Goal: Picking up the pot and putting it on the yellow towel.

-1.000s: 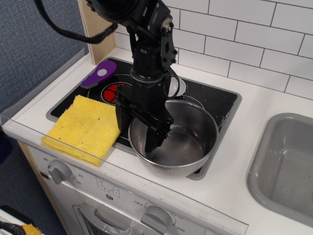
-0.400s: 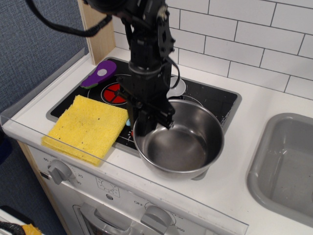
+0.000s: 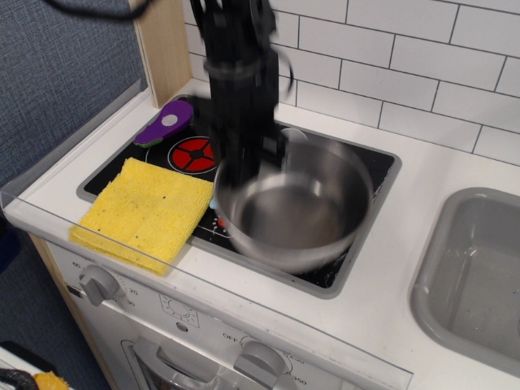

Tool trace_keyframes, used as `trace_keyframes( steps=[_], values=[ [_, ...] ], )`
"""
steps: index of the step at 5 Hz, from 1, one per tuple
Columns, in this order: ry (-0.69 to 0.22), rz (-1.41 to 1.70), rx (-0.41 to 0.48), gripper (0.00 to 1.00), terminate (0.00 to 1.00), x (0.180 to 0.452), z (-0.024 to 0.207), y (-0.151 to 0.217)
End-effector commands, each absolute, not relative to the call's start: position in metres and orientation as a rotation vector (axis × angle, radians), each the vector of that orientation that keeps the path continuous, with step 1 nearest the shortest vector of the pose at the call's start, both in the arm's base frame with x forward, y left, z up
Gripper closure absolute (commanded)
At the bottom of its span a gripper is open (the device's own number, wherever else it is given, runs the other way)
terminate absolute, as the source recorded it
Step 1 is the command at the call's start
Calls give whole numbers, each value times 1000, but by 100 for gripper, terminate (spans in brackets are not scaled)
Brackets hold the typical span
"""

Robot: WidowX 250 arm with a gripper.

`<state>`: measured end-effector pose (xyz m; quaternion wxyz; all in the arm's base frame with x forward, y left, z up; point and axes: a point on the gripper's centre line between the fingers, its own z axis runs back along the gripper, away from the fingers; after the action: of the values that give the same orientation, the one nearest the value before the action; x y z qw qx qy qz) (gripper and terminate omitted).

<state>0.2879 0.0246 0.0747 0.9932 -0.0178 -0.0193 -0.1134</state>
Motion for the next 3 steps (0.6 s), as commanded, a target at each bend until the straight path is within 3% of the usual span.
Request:
trace_keyframes(
  steps=[1, 3],
  values=[
    [-107, -116, 6, 100, 0, 290, 123, 111],
    [-20, -82, 85, 100, 0, 266, 86, 163]
  ],
)
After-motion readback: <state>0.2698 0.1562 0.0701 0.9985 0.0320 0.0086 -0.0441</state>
